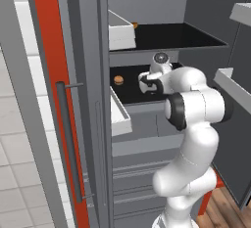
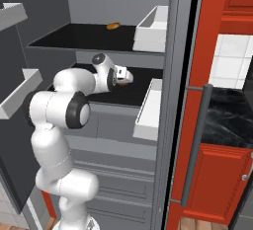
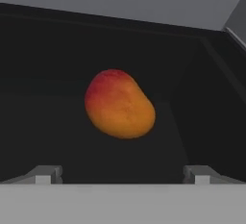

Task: Pick the tangerine and mango from the fridge and place them on the plate next to the blender to make a fruit smoothie.

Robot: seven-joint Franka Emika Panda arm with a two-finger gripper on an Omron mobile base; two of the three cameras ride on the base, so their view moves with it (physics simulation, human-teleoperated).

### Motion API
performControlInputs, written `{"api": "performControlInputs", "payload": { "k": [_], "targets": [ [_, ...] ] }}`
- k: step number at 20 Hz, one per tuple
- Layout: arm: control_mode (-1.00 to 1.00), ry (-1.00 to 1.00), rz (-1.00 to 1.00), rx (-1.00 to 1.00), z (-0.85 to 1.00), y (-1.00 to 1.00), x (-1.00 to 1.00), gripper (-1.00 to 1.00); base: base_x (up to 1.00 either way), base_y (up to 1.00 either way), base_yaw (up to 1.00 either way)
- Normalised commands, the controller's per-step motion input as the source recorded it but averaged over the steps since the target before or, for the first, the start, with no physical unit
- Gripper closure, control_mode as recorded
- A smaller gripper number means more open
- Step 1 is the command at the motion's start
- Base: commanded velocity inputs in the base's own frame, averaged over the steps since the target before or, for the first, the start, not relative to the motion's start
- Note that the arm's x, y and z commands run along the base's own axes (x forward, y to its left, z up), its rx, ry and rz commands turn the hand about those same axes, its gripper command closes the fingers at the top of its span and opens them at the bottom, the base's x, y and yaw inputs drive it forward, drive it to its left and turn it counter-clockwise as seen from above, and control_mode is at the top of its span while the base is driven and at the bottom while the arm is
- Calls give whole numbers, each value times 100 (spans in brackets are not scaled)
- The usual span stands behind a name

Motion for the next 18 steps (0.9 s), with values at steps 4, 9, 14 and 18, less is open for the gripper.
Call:
{"api": "performControlInputs", "payload": {
  "k": [4, 9, 14, 18],
  "targets": [
    [-100, 0, 0, 0, 0, 0, 39, -100, 0, 0, 0],
    [-100, 1, 0, 0, -4, 0, 34, -100, 0, 0, 0],
    [-100, 4, 0, 0, -11, 0, 34, -100, 0, 0, 0],
    [-100, 6, 1, 0, -18, 0, 32, -100, 0, 0, 0]
  ]
}}
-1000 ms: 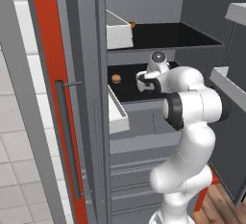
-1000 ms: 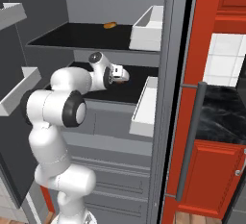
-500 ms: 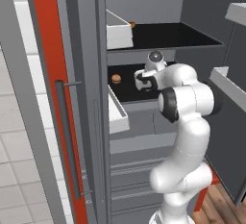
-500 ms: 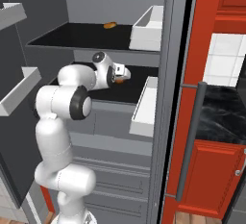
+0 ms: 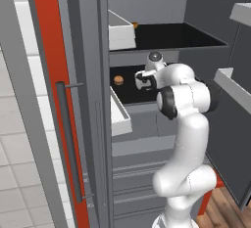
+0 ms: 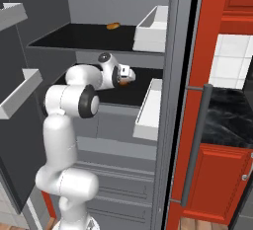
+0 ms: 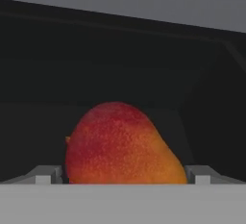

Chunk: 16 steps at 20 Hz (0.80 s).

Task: Pick the tangerine and mango from the fridge and place them on the plate next to the blender to make a fruit smoothie.

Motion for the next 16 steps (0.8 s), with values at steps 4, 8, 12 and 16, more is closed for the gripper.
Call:
{"api": "performControlInputs", "payload": {
  "k": [4, 8, 12, 16],
  "targets": [
    [-100, 6, 1, 0, -21, 0, 30, -100, 0, 0, 0],
    [-100, 4, 1, 0, -26, -2, 6, 100, 0, 0, 0],
    [-100, 0, 0, 0, -7, -2, -8, 100, 0, 0, 0],
    [-100, -13, 0, 1, -3, 0, -86, 100, 0, 0, 0]
  ]
}}
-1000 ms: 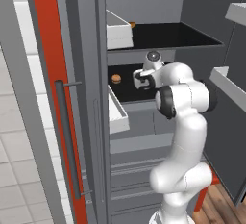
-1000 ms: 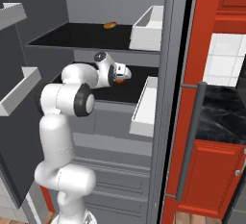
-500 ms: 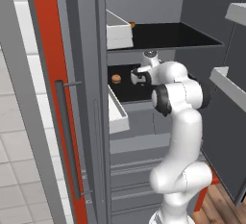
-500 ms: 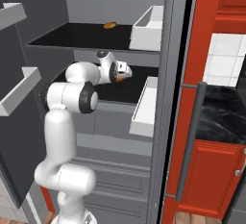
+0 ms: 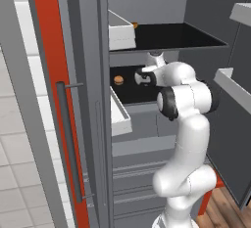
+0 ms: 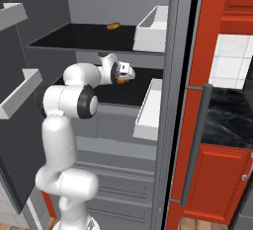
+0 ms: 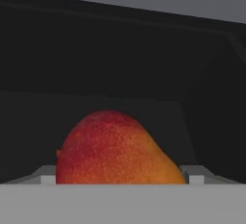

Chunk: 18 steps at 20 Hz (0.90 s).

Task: Pick the tangerine and mango from the fridge and place them on the plate next to the blender to make a fruit smoothie.

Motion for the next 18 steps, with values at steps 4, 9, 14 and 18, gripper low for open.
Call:
{"api": "performControlInputs", "payload": {
  "k": [4, 9, 14, 18],
  "targets": [
    [-100, -19, 0, 5, -15, 0, -100, 100, 0, 0, 0],
    [-100, -3, 0, 6, 3, 0, -99, 100, 0, 0, 0],
    [-100, 0, -4, 0, 62, 0, -99, 100, 0, 0, 0],
    [-100, 13, -5, -1, 84, 0, -89, 100, 0, 0, 0]
  ]
}}
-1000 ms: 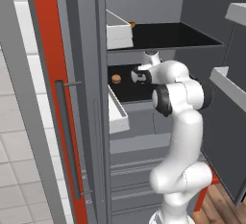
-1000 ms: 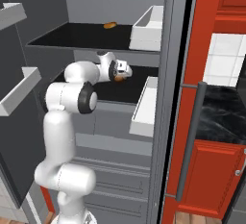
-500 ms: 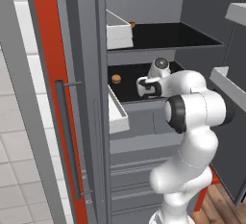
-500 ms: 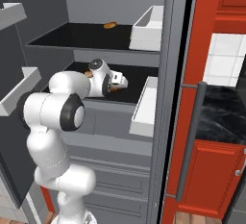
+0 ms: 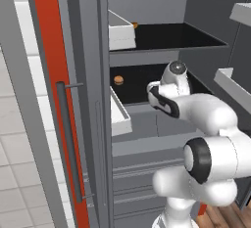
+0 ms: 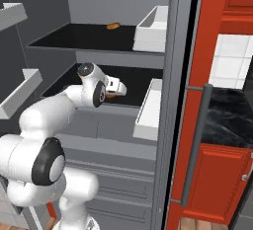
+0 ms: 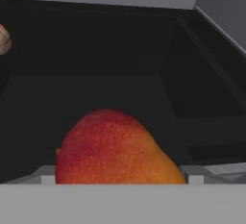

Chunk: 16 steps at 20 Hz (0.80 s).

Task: Pick the tangerine and mango from the fridge and place them on the plate next to the blender to make a fruit smoothie.

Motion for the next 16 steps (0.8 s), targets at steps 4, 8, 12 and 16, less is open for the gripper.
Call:
{"api": "performControlInputs", "payload": {
  "k": [4, 8, 12, 16],
  "targets": [
    [-100, 23, -5, 0, 75, 0, -93, 100, 0, 0, 0],
    [-100, 22, -1, 0, 49, 0, -100, 100, 0, 0, 0],
    [-100, 17, -2, 0, 13, 6, -100, 100, 0, 0, 0],
    [-100, 6, -1, 0, -11, 25, -88, 100, 0, 0, 0]
  ]
}}
